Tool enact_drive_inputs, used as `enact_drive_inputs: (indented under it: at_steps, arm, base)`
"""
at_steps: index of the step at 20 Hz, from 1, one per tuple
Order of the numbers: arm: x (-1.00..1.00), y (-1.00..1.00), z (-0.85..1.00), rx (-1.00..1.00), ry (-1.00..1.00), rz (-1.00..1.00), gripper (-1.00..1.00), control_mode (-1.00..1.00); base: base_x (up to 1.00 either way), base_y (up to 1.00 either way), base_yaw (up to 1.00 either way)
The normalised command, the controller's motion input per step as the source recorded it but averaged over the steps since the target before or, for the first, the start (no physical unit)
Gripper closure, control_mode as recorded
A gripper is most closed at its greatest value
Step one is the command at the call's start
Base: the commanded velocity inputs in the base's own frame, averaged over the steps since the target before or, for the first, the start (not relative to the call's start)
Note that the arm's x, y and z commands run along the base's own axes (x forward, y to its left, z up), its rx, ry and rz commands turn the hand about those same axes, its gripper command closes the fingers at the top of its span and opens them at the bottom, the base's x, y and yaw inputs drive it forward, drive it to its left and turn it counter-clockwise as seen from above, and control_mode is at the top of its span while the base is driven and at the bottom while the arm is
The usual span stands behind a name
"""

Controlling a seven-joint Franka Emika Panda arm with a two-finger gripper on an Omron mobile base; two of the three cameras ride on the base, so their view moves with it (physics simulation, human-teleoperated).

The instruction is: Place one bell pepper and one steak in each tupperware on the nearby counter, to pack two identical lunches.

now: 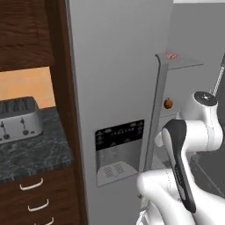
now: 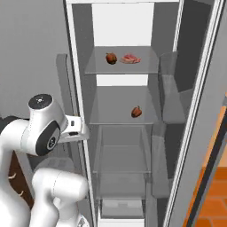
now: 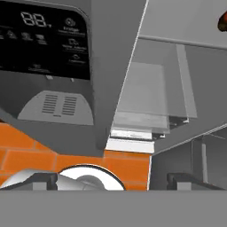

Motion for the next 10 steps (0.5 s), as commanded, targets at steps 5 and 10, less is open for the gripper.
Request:
enact_drive_inputs:
  at_steps: [5, 10]
  arm:
    - [0.0, 0.0, 0.0, 0.0, 0.0, 0.0, -1.0, 1.0]
    - [0.09, 0.03, 0.0, 0.0, 0.0, 0.0, -1.0, -1.0]
  base:
    - [0.2, -0.85, 0.0]
    - [0.28, -0.14, 0.0]
